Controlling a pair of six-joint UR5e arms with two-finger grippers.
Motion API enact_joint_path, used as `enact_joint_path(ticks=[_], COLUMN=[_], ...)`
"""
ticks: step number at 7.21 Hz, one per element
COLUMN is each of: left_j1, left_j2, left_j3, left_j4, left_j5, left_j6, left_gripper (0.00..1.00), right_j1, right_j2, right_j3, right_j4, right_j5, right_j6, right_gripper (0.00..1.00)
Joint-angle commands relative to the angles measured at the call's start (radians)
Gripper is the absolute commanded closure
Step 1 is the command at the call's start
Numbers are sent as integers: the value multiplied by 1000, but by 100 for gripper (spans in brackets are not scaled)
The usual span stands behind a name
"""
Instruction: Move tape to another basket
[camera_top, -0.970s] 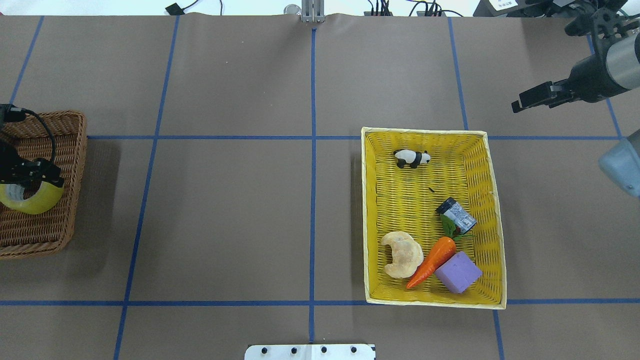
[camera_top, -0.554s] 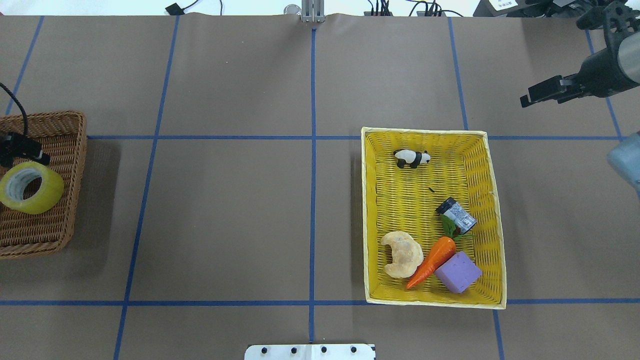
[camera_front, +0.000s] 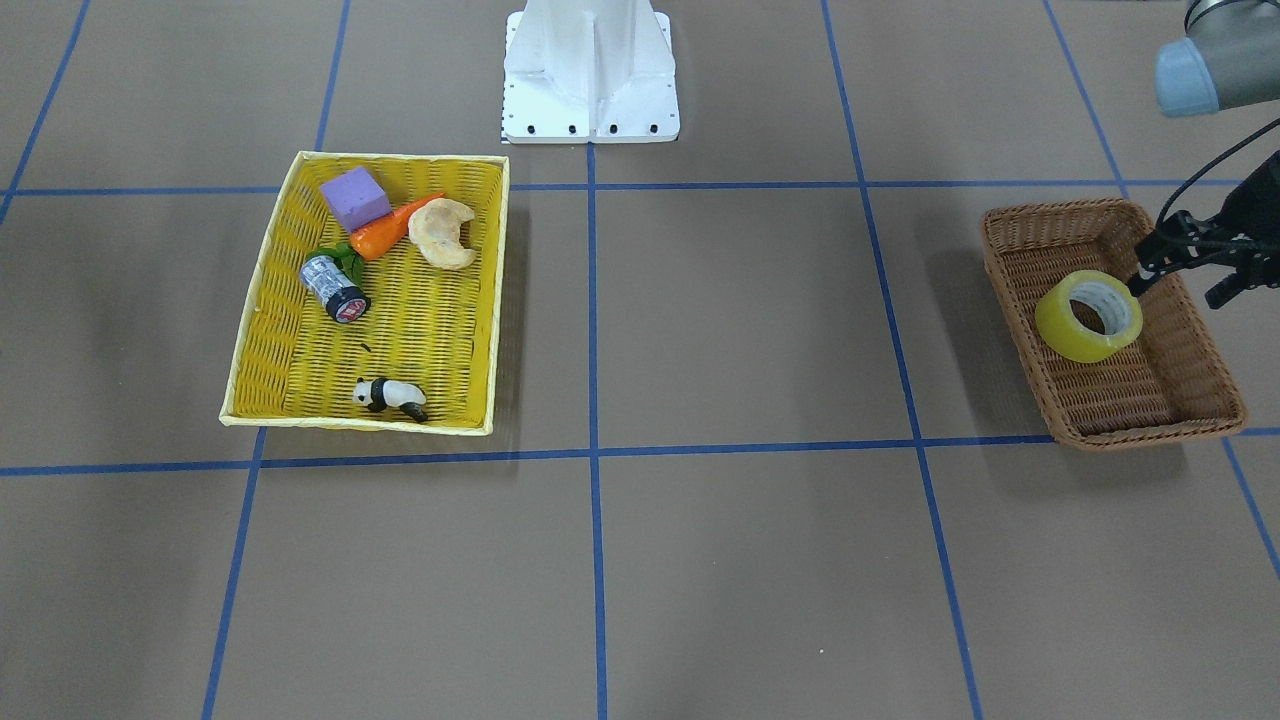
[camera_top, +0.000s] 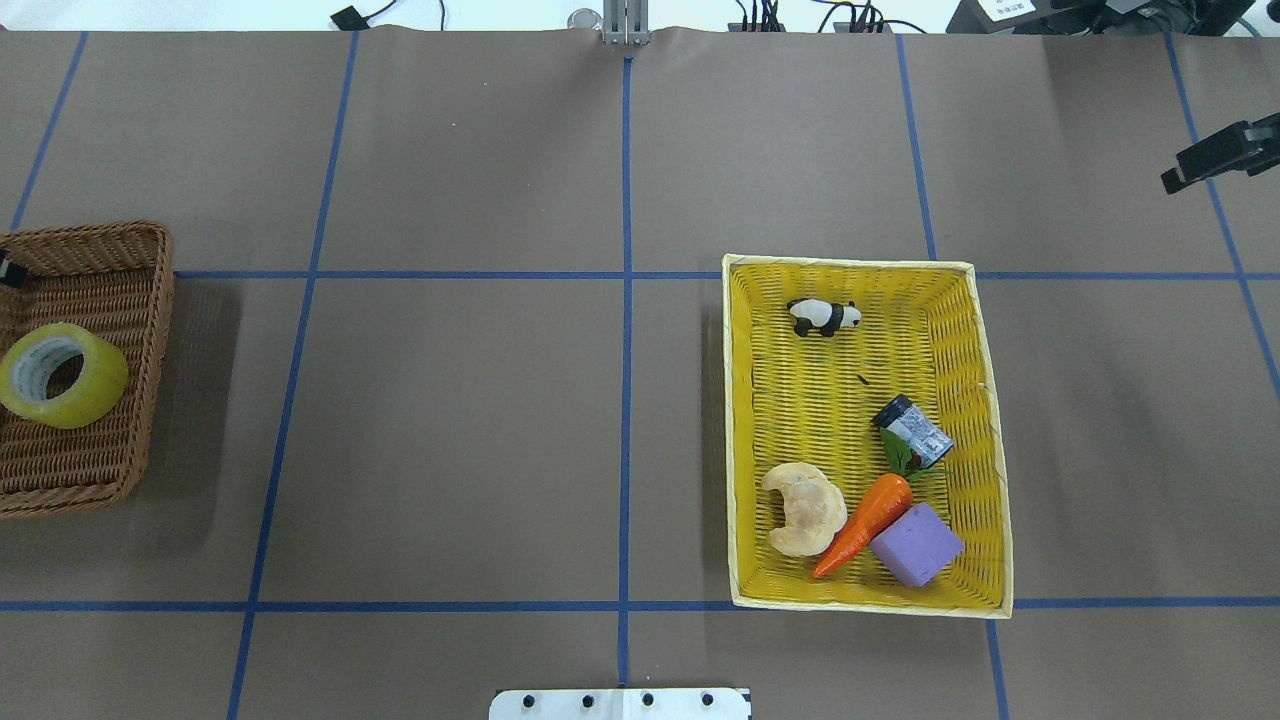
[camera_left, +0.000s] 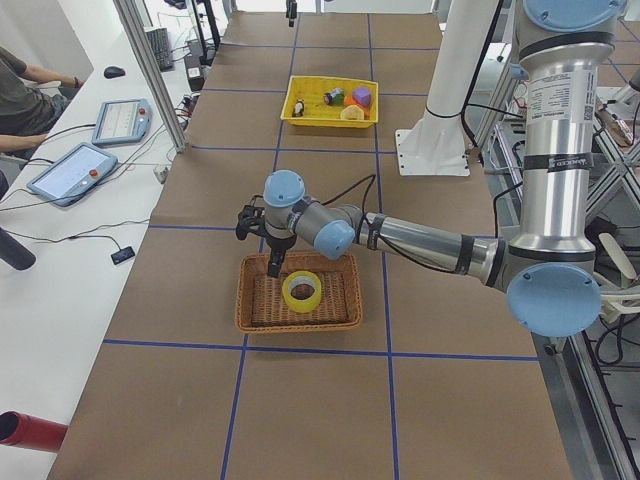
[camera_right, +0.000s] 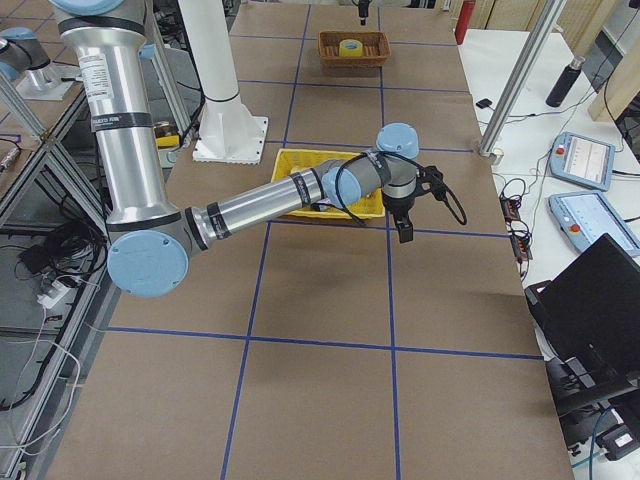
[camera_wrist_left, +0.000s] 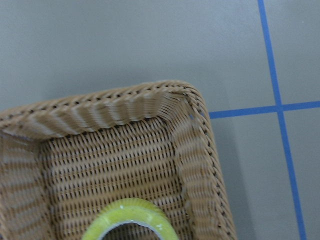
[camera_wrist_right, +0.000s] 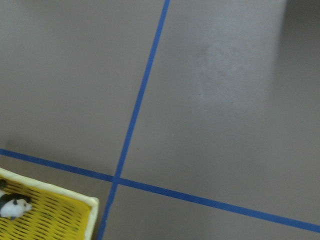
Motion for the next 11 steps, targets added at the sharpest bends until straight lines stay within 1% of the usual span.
enact_joint_path(ticks=[1, 2, 3, 4, 5, 6, 7, 8, 9, 10, 11], left_j1=[-59, -99, -110, -134, -177, -185, -194, -194, -196, -201, -202], left_j2=[-6, -4, -6, -30, -59, -58, -29, -23, -15, -15, -21], left_j3=[2, -7, -1, -3, 2, 0, -13, -4, -20, -39, -41], left_j4=[105, 135, 168, 260, 361, 414, 417, 408, 403, 406, 406], left_j5=[20, 6, 6, 6, 4, -17, -43, -46, -51, -71, -74], left_j6=[183, 202, 248, 307, 385, 458, 452, 455, 455, 452, 451], left_gripper=[2, 2, 2, 2, 2, 2, 2, 2, 2, 2, 2], right_j1=[103, 124, 161, 198, 206, 206, 207, 207, 207, 207, 207], right_j2=[-103, -153, -205, -212, -207, -212, -223, -211, -207, -204, -201], right_j3=[-11, -5, -3, -5, -25, -29, -32, -34, -29, -34, -43], right_j4=[-70, -69, -63, -70, -70, -67, -54, -60, -61, -69, -67], right_j5=[1, 3, 13, 29, 53, 53, 43, 46, 61, 81, 134], right_j6=[-230, -243, -313, -332, -334, -335, -340, -340, -323, -323, -325], right_gripper=[1, 0, 0, 0, 0, 0, 0, 0, 0, 0, 0])
